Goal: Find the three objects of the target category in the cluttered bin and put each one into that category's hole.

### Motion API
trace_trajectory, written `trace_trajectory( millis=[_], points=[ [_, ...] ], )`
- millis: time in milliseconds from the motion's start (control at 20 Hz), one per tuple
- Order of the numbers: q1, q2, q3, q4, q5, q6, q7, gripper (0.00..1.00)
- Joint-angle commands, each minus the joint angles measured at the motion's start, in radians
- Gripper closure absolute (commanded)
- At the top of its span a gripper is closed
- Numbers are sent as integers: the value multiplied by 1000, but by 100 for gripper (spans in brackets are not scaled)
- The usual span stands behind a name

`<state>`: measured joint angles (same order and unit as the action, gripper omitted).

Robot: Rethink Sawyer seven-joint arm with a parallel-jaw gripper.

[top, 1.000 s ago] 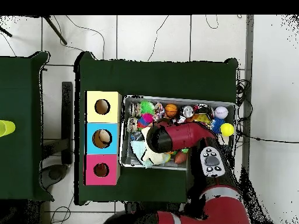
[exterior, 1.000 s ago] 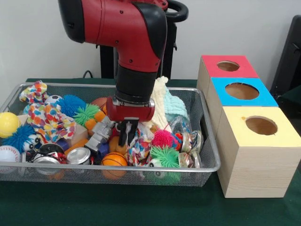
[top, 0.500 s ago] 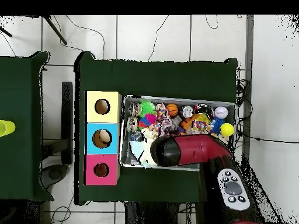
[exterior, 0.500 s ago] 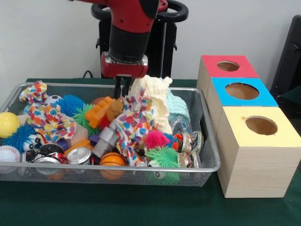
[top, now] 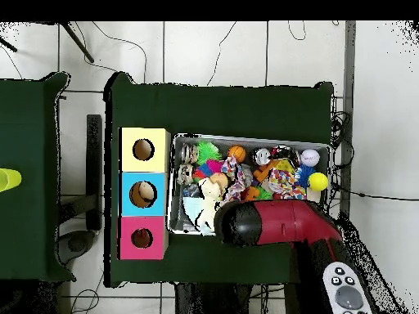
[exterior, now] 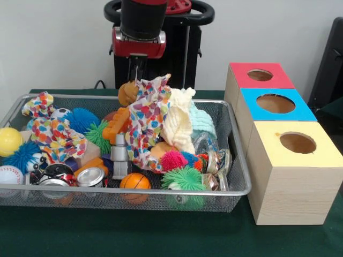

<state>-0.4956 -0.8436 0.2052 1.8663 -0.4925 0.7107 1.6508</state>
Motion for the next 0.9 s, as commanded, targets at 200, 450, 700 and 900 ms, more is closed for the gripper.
trace_trajectory(
  millis=[200, 450, 700, 900],
  points=[
    [6, -267, 170, 139, 175, 318, -213, 100],
    [-18, -356, 207, 109, 246, 342, -244, 100],
    [-25, -380, 225, 81, 272, 437, -254, 100],
    [-46, -294, 244, 105, 207, 260, -232, 100]
  ],
)
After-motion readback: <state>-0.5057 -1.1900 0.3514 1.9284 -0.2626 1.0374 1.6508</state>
